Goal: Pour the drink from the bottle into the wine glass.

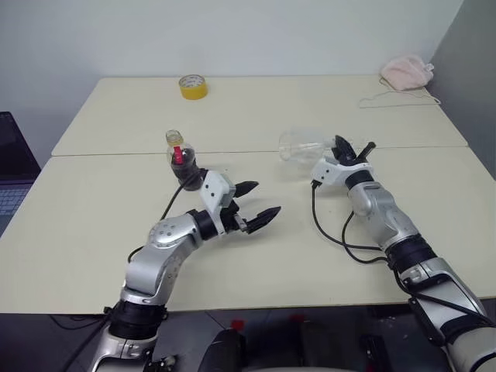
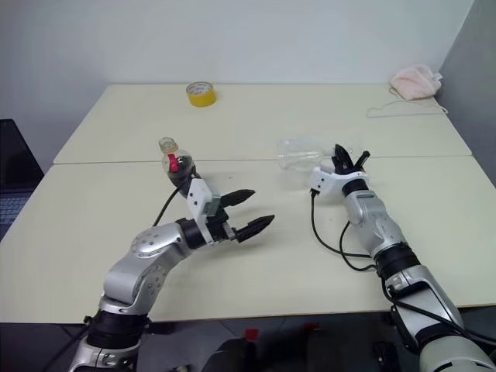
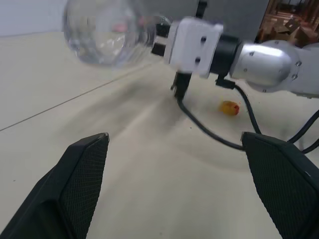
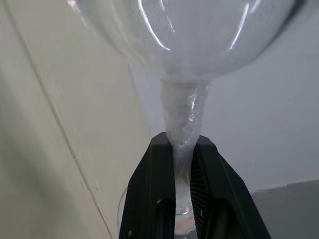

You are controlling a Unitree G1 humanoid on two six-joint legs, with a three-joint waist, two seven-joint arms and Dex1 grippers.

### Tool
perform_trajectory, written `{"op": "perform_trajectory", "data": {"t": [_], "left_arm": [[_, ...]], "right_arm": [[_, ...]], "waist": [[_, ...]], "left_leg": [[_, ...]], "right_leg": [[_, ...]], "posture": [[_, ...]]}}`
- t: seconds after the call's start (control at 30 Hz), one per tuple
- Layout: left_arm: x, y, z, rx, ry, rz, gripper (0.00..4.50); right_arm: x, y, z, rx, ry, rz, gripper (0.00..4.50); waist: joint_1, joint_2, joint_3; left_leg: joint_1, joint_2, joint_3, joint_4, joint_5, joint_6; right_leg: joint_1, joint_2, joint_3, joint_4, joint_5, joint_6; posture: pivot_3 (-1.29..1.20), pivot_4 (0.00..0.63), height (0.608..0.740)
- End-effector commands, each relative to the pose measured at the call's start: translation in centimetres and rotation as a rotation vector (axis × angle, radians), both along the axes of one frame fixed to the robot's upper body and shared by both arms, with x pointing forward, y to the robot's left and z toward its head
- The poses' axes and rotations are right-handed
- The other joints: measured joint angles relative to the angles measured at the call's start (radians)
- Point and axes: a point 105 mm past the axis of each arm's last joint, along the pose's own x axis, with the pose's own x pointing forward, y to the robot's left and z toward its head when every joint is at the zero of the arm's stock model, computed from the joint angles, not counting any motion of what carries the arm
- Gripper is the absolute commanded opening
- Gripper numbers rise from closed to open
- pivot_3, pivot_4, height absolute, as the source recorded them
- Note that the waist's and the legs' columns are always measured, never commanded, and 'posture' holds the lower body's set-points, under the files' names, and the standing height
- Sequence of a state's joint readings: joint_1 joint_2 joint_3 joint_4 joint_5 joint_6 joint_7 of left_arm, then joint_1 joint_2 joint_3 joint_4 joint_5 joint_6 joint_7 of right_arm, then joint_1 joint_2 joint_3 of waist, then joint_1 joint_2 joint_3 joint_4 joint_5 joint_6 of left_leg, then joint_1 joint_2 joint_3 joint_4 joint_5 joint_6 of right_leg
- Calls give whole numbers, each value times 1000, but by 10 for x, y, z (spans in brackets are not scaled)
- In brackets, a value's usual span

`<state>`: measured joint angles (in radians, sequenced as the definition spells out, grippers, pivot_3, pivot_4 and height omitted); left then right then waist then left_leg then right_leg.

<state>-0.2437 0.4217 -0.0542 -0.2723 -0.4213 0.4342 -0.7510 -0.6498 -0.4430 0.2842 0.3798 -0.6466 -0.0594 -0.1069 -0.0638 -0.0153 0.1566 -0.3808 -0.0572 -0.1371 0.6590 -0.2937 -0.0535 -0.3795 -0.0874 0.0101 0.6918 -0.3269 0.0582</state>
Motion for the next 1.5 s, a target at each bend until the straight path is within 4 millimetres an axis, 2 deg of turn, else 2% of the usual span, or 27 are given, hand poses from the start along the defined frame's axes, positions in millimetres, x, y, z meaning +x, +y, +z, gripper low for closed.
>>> {"op": "perform_trajectory", "data": {"t": [0.03,0.07,0.13,0.2,0.43,0.53,0.73,0.87,1.03,1.5], "left_arm": [[-9,11,8,7,-28,-15,4500],[-11,13,6,14,-25,-15,4500],[-19,24,1,43,-6,-28,4500],[-26,29,-2,56,10,-59,4500],[-36,38,5,32,18,-90,4500],[-37,41,12,26,-17,-90,4500],[-34,46,24,25,-69,-67,4500],[-31,52,39,16,-113,-47,4500],[-34,52,42,53,-123,-73,4500],[-33,42,61,18,-182,-82,4500]], "right_arm": [[-21,27,20,233,13,195,144],[-26,30,18,291,45,228,144],[-46,48,5,530,192,385,144],[-60,61,-6,630,303,497,144],[-70,87,-27,840,568,718,144],[-67,95,-40,840,669,761,144],[-67,99,-57,780,756,797,144],[-72,102,-62,756,786,821,144],[-73,103,-68,755,801,818,144],[-75,109,-74,769,829,825,144]], "waist": [[1,0,0],[3,0,0],[5,0,0],[6,1,1],[11,1,1],[8,1,1],[8,1,1],[8,1,1],[7,1,1],[7,1,1]], "left_leg": [[0,0,0,0,0,0],[0,0,0,0,0,0],[0,0,0,0,0,0],[0,0,-2,0,0,1],[1,0,-3,1,-1,1],[1,0,-2,0,-1,1],[1,-1,-2,1,-1,1],[1,0,-2,1,-1,1],[1,0,-2,0,-1,1],[1,0,-2,0,-1,1]], "right_leg": [[0,0,0,0,0,0],[0,0,0,0,0,0],[0,0,1,1,0,0],[0,0,2,0,0,0],[0,1,3,0,1,1],[0,1,3,0,1,1],[0,1,3,0,1,1],[0,1,2,0,1,1],[-1,1,3,0,1,1],[-1,1,3,0,1,1]], "posture": [[0,150,740],[0,150,740],[0,150,740],[0,150,740],[0,150,740],[0,150,740],[0,150,740],[0,150,740],[0,150,740],[0,150,740]]}}
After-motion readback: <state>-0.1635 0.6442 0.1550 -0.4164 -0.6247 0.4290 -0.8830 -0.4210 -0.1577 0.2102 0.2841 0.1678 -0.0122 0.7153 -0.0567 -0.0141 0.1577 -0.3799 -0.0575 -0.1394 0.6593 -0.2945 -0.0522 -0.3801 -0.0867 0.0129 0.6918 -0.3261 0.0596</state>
